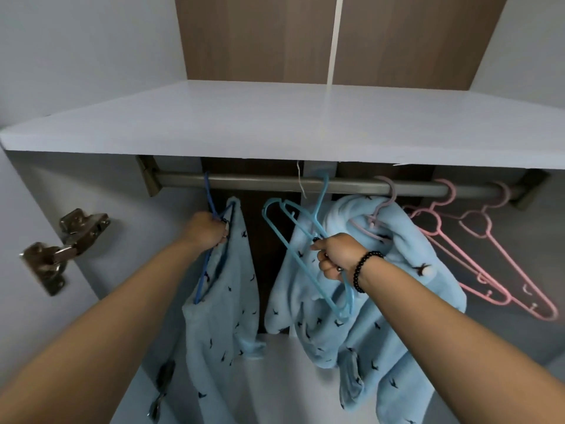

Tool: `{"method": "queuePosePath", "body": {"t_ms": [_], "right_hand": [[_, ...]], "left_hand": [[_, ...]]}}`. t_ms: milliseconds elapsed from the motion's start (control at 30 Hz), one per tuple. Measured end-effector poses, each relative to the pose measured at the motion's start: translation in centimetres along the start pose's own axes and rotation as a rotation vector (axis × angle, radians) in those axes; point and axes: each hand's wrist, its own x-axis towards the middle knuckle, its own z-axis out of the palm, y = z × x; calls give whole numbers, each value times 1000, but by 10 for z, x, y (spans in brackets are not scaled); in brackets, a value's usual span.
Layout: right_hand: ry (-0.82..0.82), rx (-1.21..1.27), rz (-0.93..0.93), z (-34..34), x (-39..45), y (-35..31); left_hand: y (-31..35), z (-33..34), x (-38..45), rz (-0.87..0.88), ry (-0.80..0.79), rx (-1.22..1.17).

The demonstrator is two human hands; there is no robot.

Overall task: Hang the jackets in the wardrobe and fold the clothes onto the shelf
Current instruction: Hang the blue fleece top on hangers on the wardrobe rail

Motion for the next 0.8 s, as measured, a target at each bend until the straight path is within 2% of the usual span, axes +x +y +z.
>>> {"method": "queuePosePath", "body": {"t_ms": [100,167,267,367,500,633,800], "right_hand": [[9,-100,-28,1,5,1],[61,-240,-73,4,16,1],[191,-501,-187,10,32,-1],[236,-565,-260,7,29,11],[175,-472,-327,-12,0,57],[136,-444,-258,-50,-22,93],[74,-502,-144,-121,-50,101]], "left_hand": [[5,5,-9,-28,36,141],[10,15,-18,-37,117,237],[24,35,-43,32,287,297],[37,49,-63,142,365,267],[54,72,-77,346,204,93],[76,107,-84,414,92,-97],[101,163,-86,434,-17,-129]]}}
